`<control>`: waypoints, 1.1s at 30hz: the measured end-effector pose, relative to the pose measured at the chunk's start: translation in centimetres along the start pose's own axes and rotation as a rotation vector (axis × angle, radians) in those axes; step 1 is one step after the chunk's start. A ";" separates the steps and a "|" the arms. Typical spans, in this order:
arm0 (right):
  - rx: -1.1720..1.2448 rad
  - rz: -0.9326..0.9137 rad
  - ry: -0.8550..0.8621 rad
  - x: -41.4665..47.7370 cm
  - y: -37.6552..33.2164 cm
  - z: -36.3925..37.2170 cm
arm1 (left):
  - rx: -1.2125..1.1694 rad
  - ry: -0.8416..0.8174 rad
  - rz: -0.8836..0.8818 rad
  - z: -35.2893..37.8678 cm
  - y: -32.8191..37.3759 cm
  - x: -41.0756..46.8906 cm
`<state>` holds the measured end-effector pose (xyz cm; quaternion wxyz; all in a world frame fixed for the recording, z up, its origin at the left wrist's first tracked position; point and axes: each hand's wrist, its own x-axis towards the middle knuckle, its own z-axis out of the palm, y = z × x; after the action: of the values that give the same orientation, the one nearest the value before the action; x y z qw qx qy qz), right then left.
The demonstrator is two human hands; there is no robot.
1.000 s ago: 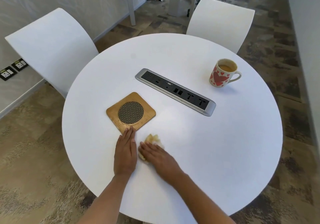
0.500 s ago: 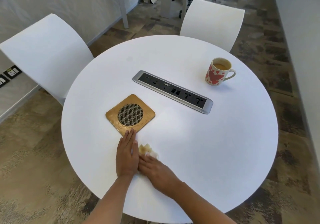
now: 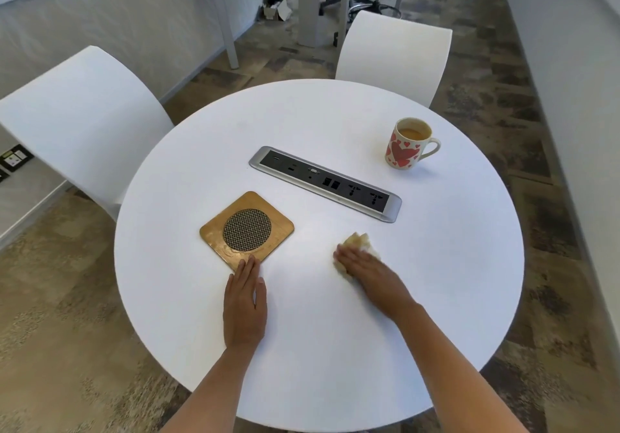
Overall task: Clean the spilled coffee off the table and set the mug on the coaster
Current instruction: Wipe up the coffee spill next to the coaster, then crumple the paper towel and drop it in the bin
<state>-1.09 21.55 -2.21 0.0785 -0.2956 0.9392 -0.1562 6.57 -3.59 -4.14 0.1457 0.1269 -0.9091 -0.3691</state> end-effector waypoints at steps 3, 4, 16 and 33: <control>-0.015 0.226 0.092 0.0 1.0 -0.2 | -0.009 -0.002 -0.006 0.0 0.2 0.0; 0.010 0.312 0.115 -0.4 1.1 -0.2 | -0.007 -0.001 -0.005 -0.1 0.3 0.0; 1.926 0.843 0.776 -2.8 -0.3 -7.4 | -0.392 -0.163 0.052 2.7 10.0 2.6; 1.415 0.662 0.671 -3.6 7.2 -12.6 | -0.731 -0.557 -0.393 13.0 26.6 7.3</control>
<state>-4.97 32.35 7.38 0.0037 0.1749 0.6318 -0.7551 -8.11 20.66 7.01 -0.1401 0.1331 -0.6834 -0.7040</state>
